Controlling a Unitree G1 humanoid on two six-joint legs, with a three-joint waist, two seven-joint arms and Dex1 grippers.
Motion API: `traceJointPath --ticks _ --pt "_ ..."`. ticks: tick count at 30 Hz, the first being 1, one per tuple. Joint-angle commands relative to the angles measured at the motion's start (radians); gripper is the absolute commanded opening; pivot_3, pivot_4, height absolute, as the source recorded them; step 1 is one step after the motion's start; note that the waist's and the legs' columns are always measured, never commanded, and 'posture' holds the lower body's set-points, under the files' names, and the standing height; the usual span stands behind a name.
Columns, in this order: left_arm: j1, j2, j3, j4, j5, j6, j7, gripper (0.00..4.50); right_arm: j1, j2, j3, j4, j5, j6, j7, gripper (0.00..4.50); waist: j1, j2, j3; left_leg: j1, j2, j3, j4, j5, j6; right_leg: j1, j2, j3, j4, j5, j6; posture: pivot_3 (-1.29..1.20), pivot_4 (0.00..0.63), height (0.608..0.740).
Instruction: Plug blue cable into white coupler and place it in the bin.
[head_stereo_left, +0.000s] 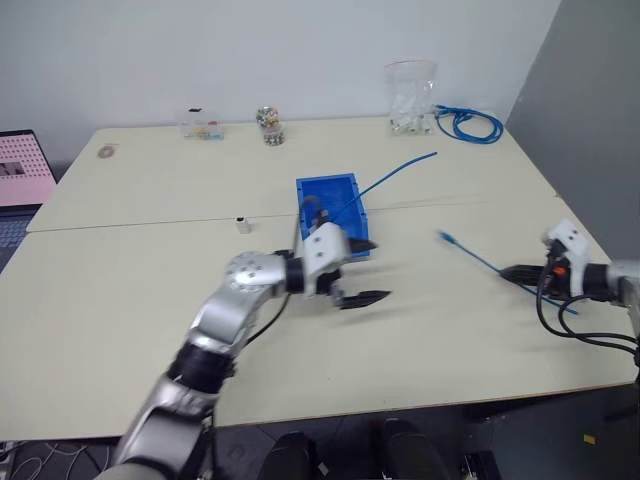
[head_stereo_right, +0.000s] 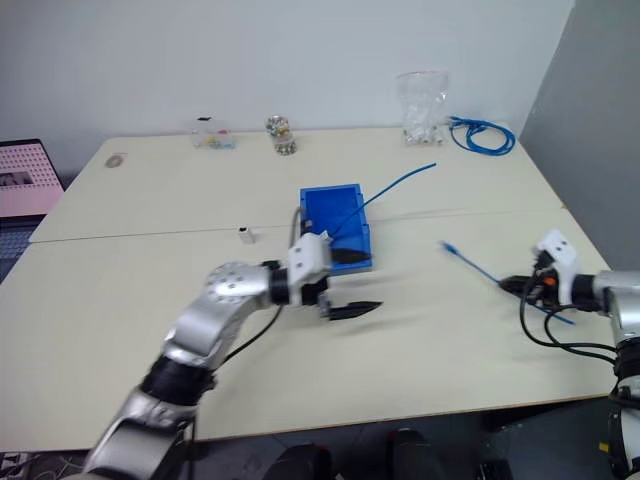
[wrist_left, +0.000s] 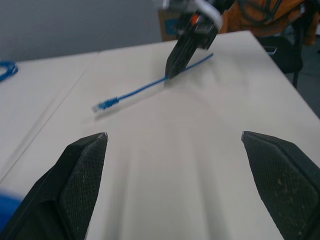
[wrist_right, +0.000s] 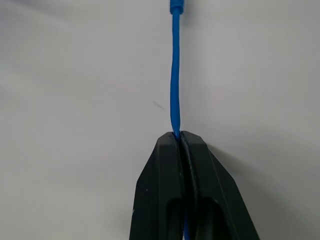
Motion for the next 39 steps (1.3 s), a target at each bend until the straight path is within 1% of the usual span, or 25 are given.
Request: traceJointPath --ticks 1,3,5,6,7,9,10,13,16,19,20,21,22,25,28,29,30,32,33,35,36,38,39 --pt "0.301 0.146 0.183 -0.246 -0.088 0.040 -0.022 4.50 -0.020 0.012 0.102 -0.268 0.090 0.123 0.112 0.02 -0.001 -0.001 0.000 0.001 0.000 -0.001 0.000 0.000 0.000 0.000 0.000 0.000 0.000 0.000 0.000 0.00 0.150 0.740" --pt "0.460 0.166 0.263 -0.342 -0.106 0.038 0.017 4.50 -0.046 0.042 0.161 -0.294 0.090 0.129 0.135 0.02 0.006 -0.002 0.001 0.001 0.000 -0.003 -0.001 -0.001 -0.001 0.001 0.000 -0.001 -0.002 0.000 0.000 0.00 0.150 0.740" --pt "0.621 0.156 0.338 -0.443 -0.116 0.038 0.064 4.50 -0.097 0.114 0.238 -0.265 0.054 0.097 0.134 0.02 0.021 -0.005 0.003 0.000 -0.001 -0.004 0.001 -0.003 0.001 0.001 -0.002 -0.002 -0.004 0.000 0.000 0.00 0.150 0.740" --pt "0.756 0.116 0.404 -0.503 -0.110 0.022 0.109 4.50 -0.130 0.170 0.292 -0.222 0.016 0.058 0.126 0.02 0.025 -0.007 0.003 -0.001 -0.001 -0.004 0.002 -0.003 0.001 0.002 -0.003 -0.002 -0.005 0.000 0.000 0.00 0.150 0.740" --pt "0.849 0.087 0.445 -0.547 -0.104 0.011 0.145 4.50 -0.151 0.206 0.327 -0.187 -0.010 0.026 0.124 0.02 0.029 -0.007 0.004 -0.001 -0.002 -0.003 0.002 -0.003 0.001 0.002 -0.003 -0.002 -0.005 0.000 0.001 0.00 0.150 0.740" --pt "1.020 0.011 0.498 -0.612 -0.087 -0.031 0.203 4.50 -0.189 0.283 0.384 -0.087 -0.061 -0.043 0.113 0.02 0.031 -0.010 0.004 0.000 -0.002 -0.002 0.002 -0.003 0.001 0.002 -0.004 -0.001 -0.006 0.001 0.001 0.00 0.150 0.740" --pt "1.079 -0.019 0.506 -0.627 -0.068 -0.061 0.222 4.50 -0.205 0.315 0.406 -0.040 -0.076 -0.069 0.117 0.02 0.036 -0.011 0.004 0.000 -0.002 -0.003 0.002 -0.003 0.001 0.002 -0.004 -0.001 -0.006 0.001 0.001 0.00 0.150 0.740" --pt "1.196 -0.091 0.490 -0.652 -0.006 -0.136 0.286 4.50 -0.250 0.394 0.447 0.094 -0.122 -0.169 0.123 0.02 0.055 -0.010 0.005 -0.002 -0.003 -0.005 0.002 -0.003 0.001 0.002 -0.004 -0.004 -0.007 0.001 0.000 0.00 0.150 0.740" --pt "1.278 -0.175 0.444 -0.681 0.041 -0.160 0.374 4.50 -0.277 0.461 0.490 0.182 -0.170 -0.263 0.135 0.02 0.054 -0.010 0.005 -0.002 -0.003 -0.004 0.002 -0.003 0.001 0.002 -0.004 -0.004 -0.006 0.000 0.000 0.00 0.150 0.740" --pt "1.302 -0.191 0.400 -0.704 0.079 -0.163 0.409 4.50 -0.286 0.487 0.492 0.232 -0.184 -0.289 0.147 0.02 0.050 -0.010 0.005 -0.002 -0.003 -0.004 0.001 -0.003 0.001 0.002 -0.004 -0.004 -0.006 0.000 0.000 0.00 0.150 0.740" --pt "1.302 -0.196 0.382 -0.703 0.092 -0.156 0.427 4.50 -0.285 0.502 0.487 0.260 -0.190 -0.296 0.133 0.02 0.047 -0.010 0.005 -0.001 -0.003 -0.004 0.001 -0.003 0.001 0.002 -0.003 -0.004 -0.006 0.000 0.000 0.00 0.150 0.740" --pt "1.295 -0.197 0.363 -0.696 0.107 -0.150 0.441 4.50 -0.284 0.514 0.482 0.287 -0.193 -0.303 0.127 0.48 0.042 -0.010 0.005 -0.001 -0.002 -0.004 0.001 -0.003 0.001 0.002 -0.003 -0.004 -0.006 0.000 -0.001 0.00 0.150 0.740" --pt "1.285 -0.195 0.348 -0.689 0.118 -0.144 0.453 4.50 -0.281 0.523 0.475 0.308 -0.194 -0.306 0.119 0.57 0.037 -0.010 0.004 -0.001 -0.002 -0.004 0.001 -0.003 0.002 0.002 -0.003 -0.004 -0.005 0.000 -0.001 0.00 0.150 0.740" --pt "1.232 -0.172 0.337 -0.690 0.117 -0.096 0.474 4.50 -0.268 0.526 0.445 0.303 -0.178 -0.269 0.122 1.45 0.029 -0.010 0.004 0.001 -0.002 -0.004 0.000 -0.003 0.002 0.003 -0.002 -0.003 -0.004 -0.001 0.000 0.00 0.150 0.740" --pt "1.076 -0.104 0.399 -0.701 0.029 0.042 0.472 4.50 -0.210 0.471 0.396 0.143 -0.121 -0.159 0.139 2.10 0.034 -0.010 0.004 0.004 -0.001 -0.005 0.000 -0.003 0.002 0.004 -0.001 -0.004 -0.002 -0.002 0.000 0.00 0.150 0.740" --pt "1.016 -0.072 0.423 -0.690 -0.001 0.082 0.462 4.50 -0.184 0.451 0.376 0.079 -0.105 -0.127 0.126 2.39 0.038 -0.009 0.005 0.003 -0.001 -0.006 0.000 -0.003 0.002 0.004 0.000 -0.005 -0.002 -0.002 0.000 0.00 0.150 0.740" --pt "0.942 -0.029 0.444 -0.667 -0.036 0.120 0.439 4.50 -0.149 0.425 0.348 -0.008 -0.085 -0.090 0.105 2.53 0.038 -0.009 0.005 0.003 -0.001 -0.007 0.000 -0.003 0.002 0.004 -0.001 -0.006 -0.002 -0.002 0.000 0.00 0.150 0.740" --pt "0.813 0.058 0.467 -0.602 -0.087 0.161 0.378 4.50 -0.086 0.380 0.282 -0.198 -0.029 0.014 0.058 3.13 0.043 -0.009 0.005 -0.001 -0.002 -0.011 0.001 -0.003 0.002 0.003 -0.001 -0.010 -0.002 -0.001 -0.001 0.00 0.150 0.740" --pt "0.757 0.100 0.470 -0.558 -0.107 0.167 0.341 4.50 -0.061 0.365 0.249 -0.290 0.004 0.080 0.031 3.31 0.043 -0.009 0.005 -0.003 -0.002 -0.012 0.002 -0.003 0.002 0.002 -0.001 -0.014 -0.003 0.001 -0.004 0.00 0.150 0.740" --pt "0.641 0.180 0.452 -0.453 -0.130 0.162 0.249 4.50 -0.007 0.333 0.190 -0.475 0.069 0.199 -0.020 3.91 0.036 -0.007 0.005 -0.005 -0.002 -0.014 0.002 -0.003 0.001 0.001 -0.002 -0.018 -0.003 0.001 -0.004 0.00 0.150 0.740" --pt "0.587 0.219 0.434 -0.401 -0.149 0.170 0.194 4.50 0.022 0.318 0.161 -0.564 0.102 0.253 -0.048 4.13 0.033 -0.007 0.006 -0.006 -0.002 -0.014 0.002 -0.003 0.001 0.001 -0.002 -0.019 -0.003 0.001 -0.005 0.00 0.150 0.740" --pt "0.480 0.312 0.366 -0.290 -0.181 0.186 0.030 4.50 0.081 0.295 0.090 -0.727 0.192 0.386 -0.106 4.48 0.028 -0.007 0.006 -0.006 -0.001 -0.016 0.001 -0.003 0.001 0.000 -0.002 -0.021 -0.003 0.001 -0.005 0.00 0.150 0.740" --pt "0.415 0.342 0.323 -0.218 -0.174 0.173 -0.040 4.50 0.111 0.283 0.057 -0.795 0.236 0.442 -0.129 4.48 0.029 -0.007 0.006 -0.006 -0.001 -0.017 0.001 -0.003 0.001 0.000 -0.002 -0.022 -0.003 0.001 -0.005 0.00 0.150 0.740"
